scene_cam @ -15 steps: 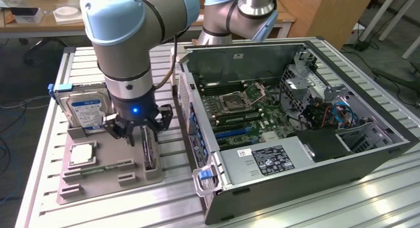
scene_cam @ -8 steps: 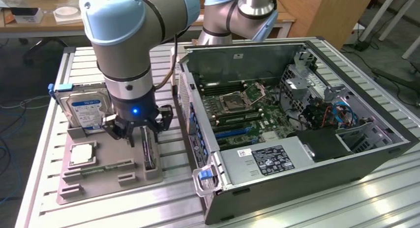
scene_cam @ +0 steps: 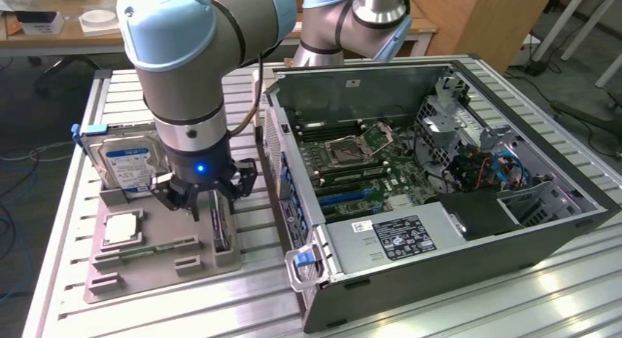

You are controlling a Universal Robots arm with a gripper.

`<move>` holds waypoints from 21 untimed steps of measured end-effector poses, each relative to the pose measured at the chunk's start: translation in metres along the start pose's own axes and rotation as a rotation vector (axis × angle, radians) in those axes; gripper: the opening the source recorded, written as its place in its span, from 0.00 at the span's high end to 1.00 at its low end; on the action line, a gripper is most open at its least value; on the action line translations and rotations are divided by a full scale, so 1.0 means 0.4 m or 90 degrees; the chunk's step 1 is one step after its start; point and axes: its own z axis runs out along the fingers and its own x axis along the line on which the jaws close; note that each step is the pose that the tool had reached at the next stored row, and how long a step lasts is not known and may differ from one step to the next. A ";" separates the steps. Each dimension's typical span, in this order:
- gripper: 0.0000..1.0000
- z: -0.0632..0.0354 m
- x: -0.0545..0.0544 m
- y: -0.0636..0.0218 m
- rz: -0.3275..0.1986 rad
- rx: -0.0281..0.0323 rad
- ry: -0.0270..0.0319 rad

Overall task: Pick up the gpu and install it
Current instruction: 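Pick up the gpu and move the gpu toward the slot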

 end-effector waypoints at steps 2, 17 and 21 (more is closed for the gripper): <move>0.41 0.000 0.000 0.000 0.000 0.0000 0.0000; 0.64 0.000 0.000 0.000 0.000 0.0000 0.0000; 0.64 0.000 0.000 0.000 0.000 0.0000 0.0000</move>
